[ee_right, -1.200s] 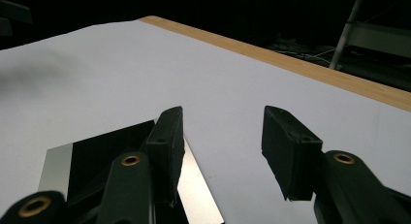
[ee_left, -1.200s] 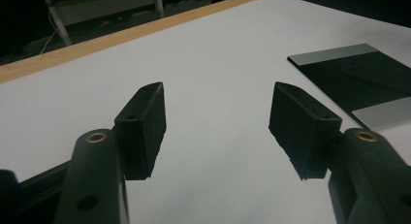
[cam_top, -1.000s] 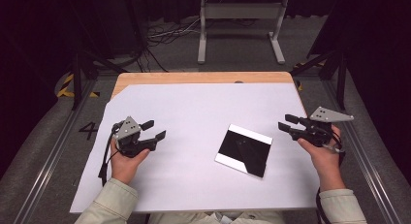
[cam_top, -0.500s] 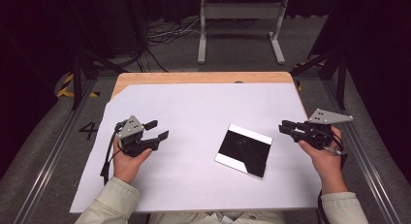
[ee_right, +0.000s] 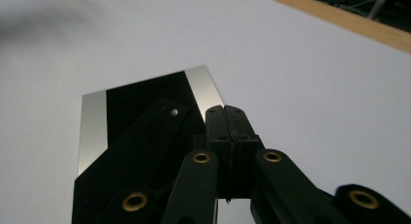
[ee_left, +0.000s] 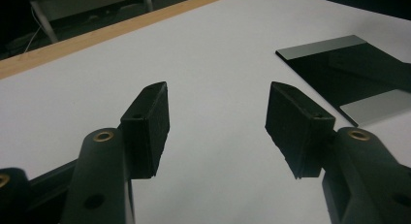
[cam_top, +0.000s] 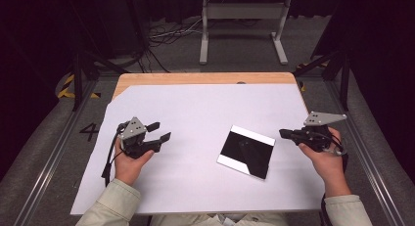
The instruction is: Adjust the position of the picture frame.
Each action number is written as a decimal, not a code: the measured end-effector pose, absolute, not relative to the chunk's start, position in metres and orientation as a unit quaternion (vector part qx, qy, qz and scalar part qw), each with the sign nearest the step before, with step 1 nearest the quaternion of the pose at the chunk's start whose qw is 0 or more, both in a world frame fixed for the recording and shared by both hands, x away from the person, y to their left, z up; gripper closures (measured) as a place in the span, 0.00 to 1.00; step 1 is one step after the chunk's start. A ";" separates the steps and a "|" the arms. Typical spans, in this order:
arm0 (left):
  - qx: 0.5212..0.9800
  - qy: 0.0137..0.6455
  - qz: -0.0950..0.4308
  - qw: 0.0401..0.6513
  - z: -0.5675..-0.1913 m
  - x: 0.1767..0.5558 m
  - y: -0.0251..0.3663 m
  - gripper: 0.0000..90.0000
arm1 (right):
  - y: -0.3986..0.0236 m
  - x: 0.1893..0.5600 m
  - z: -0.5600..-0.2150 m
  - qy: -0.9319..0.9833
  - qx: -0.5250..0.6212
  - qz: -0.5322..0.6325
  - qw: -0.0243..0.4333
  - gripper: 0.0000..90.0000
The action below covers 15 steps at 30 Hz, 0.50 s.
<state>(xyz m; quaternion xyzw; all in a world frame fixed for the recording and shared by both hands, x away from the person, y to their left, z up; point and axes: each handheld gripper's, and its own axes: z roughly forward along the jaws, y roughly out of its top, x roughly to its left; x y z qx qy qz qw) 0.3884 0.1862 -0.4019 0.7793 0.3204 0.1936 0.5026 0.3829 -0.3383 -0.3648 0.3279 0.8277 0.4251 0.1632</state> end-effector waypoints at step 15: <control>0.784 0.320 0.193 0.495 -0.403 0.390 0.186 0.47 | -0.332 0.397 -0.392 0.857 0.369 0.339 0.118 1.00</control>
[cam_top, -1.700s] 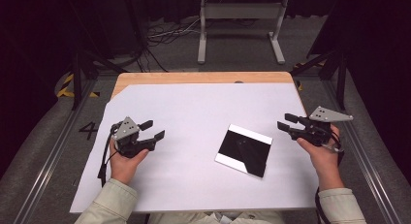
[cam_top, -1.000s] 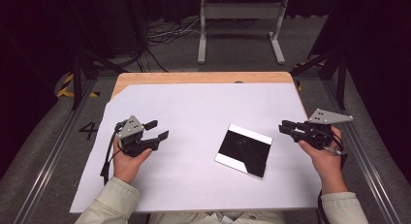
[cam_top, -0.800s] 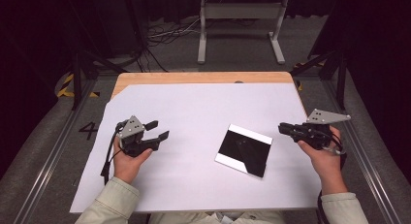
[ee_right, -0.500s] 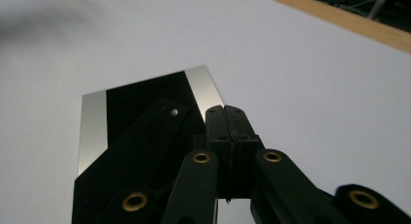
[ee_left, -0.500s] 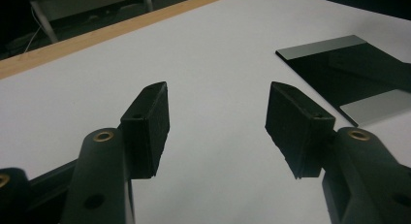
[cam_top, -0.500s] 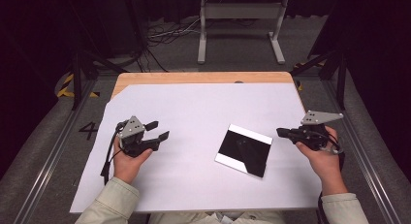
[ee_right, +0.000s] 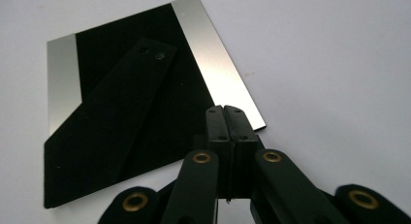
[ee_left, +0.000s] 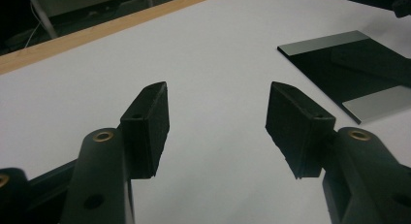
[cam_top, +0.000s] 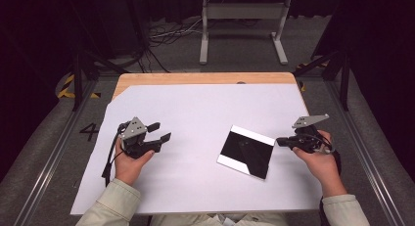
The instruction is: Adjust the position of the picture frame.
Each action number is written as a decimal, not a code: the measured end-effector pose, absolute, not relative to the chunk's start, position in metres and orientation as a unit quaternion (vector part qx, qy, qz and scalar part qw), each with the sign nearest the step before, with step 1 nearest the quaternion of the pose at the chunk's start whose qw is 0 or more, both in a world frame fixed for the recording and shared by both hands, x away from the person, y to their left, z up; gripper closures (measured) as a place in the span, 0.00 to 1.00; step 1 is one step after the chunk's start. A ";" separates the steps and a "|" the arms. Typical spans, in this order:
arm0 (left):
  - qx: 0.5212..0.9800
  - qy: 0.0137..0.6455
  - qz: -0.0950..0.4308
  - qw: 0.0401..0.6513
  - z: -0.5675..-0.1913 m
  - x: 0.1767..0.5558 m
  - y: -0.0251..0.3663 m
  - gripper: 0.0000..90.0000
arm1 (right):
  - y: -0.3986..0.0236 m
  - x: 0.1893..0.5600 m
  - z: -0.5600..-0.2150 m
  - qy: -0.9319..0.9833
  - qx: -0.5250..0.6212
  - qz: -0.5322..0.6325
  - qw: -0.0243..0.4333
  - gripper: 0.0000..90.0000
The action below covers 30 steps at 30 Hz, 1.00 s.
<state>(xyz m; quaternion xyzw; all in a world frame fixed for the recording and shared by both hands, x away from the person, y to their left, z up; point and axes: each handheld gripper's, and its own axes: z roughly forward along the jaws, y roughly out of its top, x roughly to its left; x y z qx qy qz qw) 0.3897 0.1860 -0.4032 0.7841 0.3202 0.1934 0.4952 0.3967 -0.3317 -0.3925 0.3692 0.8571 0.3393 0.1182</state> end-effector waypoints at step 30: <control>0.792 0.320 0.186 0.486 -0.407 0.390 0.183 0.45 | -0.328 0.425 -0.425 0.838 0.439 0.297 0.130 1.00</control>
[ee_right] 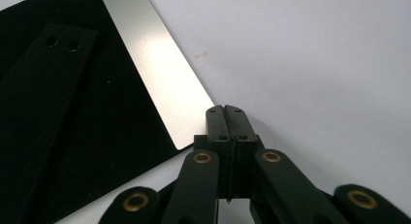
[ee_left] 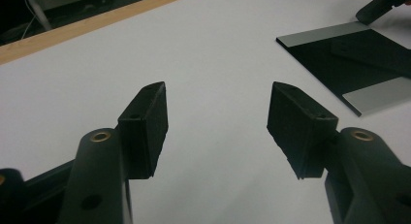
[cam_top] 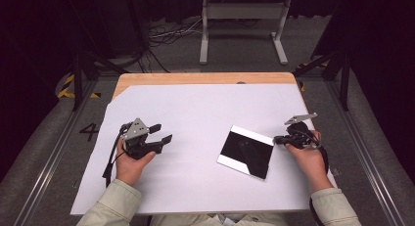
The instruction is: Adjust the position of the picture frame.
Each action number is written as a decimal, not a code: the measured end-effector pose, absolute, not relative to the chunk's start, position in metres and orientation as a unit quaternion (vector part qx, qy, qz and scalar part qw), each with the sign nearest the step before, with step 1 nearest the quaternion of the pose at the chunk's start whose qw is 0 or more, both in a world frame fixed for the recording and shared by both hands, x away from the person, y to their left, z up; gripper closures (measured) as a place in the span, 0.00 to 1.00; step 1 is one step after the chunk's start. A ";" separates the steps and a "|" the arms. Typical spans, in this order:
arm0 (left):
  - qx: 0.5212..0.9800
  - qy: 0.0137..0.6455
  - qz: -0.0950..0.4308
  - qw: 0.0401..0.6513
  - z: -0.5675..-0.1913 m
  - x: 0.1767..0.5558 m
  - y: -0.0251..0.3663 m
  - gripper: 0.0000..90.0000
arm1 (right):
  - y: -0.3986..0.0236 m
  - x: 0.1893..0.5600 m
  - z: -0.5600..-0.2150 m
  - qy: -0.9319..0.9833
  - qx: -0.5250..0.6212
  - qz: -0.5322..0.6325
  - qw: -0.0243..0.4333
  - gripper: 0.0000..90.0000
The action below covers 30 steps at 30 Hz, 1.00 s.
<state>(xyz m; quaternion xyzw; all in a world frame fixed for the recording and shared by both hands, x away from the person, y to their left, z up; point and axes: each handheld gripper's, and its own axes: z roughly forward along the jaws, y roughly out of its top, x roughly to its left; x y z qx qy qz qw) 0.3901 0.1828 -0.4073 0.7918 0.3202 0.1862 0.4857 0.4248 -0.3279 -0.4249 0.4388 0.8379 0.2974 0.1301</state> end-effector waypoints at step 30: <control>0.792 0.322 0.186 0.484 -0.408 0.390 0.182 0.45 | -0.270 0.450 -0.429 0.863 0.378 0.312 0.121 1.00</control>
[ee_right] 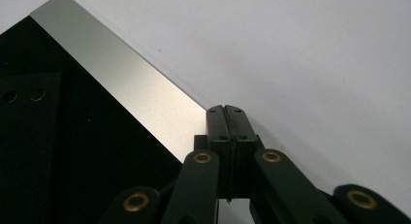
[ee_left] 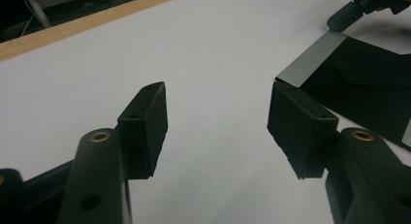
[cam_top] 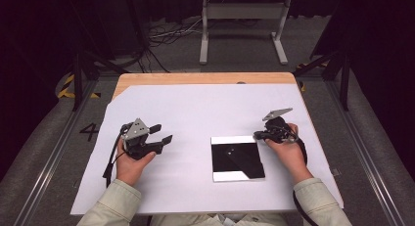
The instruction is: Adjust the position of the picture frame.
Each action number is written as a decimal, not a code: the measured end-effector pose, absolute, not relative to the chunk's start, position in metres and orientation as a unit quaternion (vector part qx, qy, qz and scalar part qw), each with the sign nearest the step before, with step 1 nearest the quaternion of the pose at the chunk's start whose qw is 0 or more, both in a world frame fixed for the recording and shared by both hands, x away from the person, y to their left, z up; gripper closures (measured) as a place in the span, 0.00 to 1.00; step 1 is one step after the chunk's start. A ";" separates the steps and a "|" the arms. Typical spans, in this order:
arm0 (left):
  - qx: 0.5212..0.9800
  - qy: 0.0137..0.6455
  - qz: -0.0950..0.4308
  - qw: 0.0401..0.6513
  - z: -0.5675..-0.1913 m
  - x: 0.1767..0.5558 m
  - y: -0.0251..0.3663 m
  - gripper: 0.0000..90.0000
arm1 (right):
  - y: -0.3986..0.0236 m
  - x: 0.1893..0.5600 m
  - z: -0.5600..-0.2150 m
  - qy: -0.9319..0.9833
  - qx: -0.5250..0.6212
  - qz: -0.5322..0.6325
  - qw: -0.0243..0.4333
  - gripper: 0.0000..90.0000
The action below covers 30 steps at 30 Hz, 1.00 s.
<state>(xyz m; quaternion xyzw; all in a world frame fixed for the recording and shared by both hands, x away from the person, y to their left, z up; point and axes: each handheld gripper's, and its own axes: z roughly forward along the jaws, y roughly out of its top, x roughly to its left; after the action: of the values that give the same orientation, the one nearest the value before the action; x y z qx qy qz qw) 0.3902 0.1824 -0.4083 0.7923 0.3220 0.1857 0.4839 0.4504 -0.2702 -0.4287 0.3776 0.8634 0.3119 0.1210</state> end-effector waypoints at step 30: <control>0.810 0.321 0.171 0.460 -0.402 0.383 0.183 0.43 | -0.322 0.389 -0.368 0.842 0.343 0.377 0.174 0.94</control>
<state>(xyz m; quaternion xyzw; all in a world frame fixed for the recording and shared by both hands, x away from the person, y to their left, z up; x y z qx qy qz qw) 0.3834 0.1832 -0.4018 0.8099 0.3210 0.1708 0.4603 0.3886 -0.3217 -0.3677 0.3434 0.8423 0.3775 0.1737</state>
